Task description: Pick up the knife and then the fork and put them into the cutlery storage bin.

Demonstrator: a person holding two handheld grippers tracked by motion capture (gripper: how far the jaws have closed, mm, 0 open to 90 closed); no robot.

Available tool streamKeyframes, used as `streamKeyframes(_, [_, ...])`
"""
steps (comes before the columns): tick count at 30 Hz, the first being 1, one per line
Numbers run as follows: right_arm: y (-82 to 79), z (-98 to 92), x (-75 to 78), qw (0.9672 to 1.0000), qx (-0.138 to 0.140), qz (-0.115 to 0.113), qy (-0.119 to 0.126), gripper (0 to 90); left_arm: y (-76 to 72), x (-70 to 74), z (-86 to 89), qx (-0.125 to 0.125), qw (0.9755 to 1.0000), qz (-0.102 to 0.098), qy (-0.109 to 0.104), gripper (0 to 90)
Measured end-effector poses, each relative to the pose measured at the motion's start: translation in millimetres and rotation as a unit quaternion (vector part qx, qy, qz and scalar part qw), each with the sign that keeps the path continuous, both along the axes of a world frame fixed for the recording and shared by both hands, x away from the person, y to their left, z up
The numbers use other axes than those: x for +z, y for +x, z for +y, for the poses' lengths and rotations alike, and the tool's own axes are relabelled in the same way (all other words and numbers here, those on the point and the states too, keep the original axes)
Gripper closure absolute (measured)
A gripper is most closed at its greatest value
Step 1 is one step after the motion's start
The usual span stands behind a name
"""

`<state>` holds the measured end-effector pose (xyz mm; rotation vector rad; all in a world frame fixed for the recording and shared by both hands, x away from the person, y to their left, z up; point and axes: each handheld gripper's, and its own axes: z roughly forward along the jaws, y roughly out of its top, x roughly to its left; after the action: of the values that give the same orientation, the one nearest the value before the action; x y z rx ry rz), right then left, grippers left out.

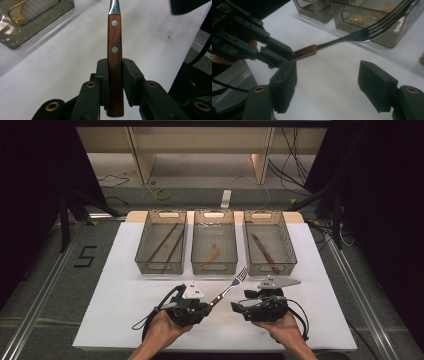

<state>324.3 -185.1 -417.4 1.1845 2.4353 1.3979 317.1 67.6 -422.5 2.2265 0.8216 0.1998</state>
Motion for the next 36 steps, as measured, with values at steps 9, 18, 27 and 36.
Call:
streamKeyframes(9, [16.0,9.7,-9.0,0.9977,-0.002,0.052,0.045,40.8,-3.6,2.0,-10.1,-0.004,0.9998,-0.013,-0.010,75.4])
streamKeyframes(18, [20.3,14.7,-12.7,0.9930,0.012,0.084,0.081,49.4,-9.1,3.6,-13.6,-0.002,0.9992,-0.029,-0.028,75.3])
streamKeyframes(27, [21.9,15.4,-14.2,0.9882,0.015,0.102,0.113,64.7,-12.5,2.6,-15.3,-0.003,0.9986,-0.038,-0.036,75.2])
streamKeyframes(36, [22.1,12.5,-11.0,0.9793,0.023,0.123,0.159,80.8,-10.8,-3.3,-17.1,-0.009,0.9985,-0.030,-0.046,74.1])
